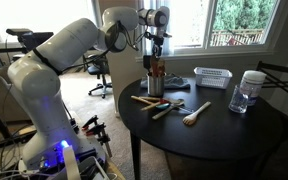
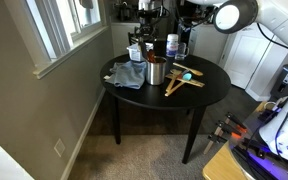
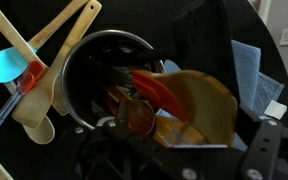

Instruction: Remove one wooden spoon from the silver holder and put it on the table.

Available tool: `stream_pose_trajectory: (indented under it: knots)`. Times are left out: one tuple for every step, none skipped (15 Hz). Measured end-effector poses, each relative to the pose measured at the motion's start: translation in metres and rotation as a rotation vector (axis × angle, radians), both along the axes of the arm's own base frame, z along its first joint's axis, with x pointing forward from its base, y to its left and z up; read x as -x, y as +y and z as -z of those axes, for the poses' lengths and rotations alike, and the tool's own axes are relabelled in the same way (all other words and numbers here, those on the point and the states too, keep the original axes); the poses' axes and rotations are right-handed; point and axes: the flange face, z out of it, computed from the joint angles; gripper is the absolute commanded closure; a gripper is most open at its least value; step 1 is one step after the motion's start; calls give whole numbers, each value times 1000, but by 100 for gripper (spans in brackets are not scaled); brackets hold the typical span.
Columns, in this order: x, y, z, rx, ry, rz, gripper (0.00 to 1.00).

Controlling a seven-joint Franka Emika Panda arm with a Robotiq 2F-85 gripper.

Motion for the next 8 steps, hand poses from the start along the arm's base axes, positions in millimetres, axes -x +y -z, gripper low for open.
stream_pose_trajectory:
  knots:
    - [0,0,0,0,3,0,0]
    - [0,0,0,1,4,0,0]
    - [0,0,0,0,3,0,0]
    - [0,0,-1,0,2,0,25]
    - [0,0,-1,0,1,0,27]
    - [0,0,-3,0,-2,-1,33]
    - [0,0,-4,-1,-5,-1,41]
    - [0,1,-5,-2,-8,-2,47]
